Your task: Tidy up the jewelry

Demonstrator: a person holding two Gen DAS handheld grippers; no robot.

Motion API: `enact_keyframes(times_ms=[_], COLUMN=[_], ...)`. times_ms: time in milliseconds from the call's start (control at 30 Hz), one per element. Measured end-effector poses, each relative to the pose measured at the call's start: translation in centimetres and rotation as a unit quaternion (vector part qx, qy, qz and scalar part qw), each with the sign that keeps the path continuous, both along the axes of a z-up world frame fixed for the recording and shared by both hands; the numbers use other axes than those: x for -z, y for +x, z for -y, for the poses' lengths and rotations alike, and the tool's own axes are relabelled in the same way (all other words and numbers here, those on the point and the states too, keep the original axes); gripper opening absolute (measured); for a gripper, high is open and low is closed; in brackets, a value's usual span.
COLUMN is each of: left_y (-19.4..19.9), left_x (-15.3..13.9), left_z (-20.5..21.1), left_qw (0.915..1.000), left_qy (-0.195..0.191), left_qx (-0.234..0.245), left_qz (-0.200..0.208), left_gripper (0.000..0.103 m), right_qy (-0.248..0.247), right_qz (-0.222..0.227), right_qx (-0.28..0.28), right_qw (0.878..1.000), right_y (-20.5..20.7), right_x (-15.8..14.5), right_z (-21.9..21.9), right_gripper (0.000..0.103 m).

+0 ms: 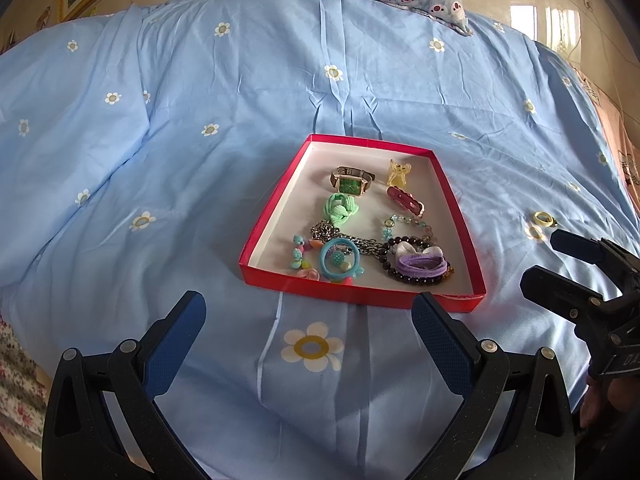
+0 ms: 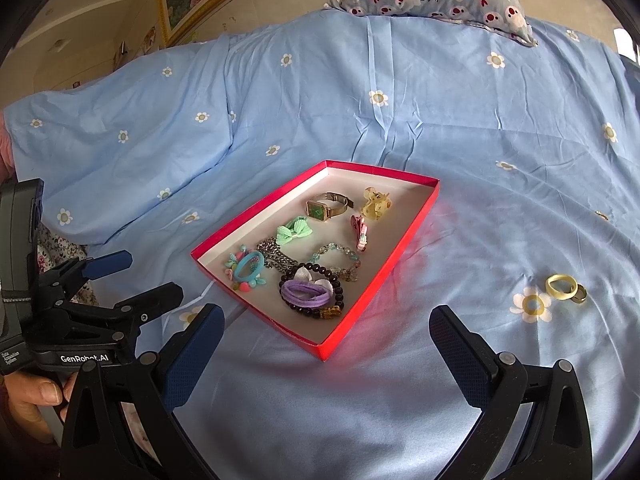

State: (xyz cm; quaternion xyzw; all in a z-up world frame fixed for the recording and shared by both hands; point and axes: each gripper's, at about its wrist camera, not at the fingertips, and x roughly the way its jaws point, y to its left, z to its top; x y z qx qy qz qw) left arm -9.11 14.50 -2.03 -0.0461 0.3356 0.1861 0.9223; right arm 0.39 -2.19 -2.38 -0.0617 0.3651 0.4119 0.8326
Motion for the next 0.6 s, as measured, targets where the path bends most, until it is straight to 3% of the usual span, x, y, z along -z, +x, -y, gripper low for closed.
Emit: enact_keyframes(times_ms=[600], left_y=[1.2], left_x=[0.5], left_z=[-0.4], left_qw=[0.9999], left_qy=[-0.011], left_qx=[0.004], left_qz=[-0.008], left_gripper=[0.103], right_qy=[-0.003], right_qz=[-0.015], right_qx=[-0.001], right_qw=[1.000], right_y=[0.8], right_x=[0.3], right_z=[-0.2], right_gripper=[0.103])
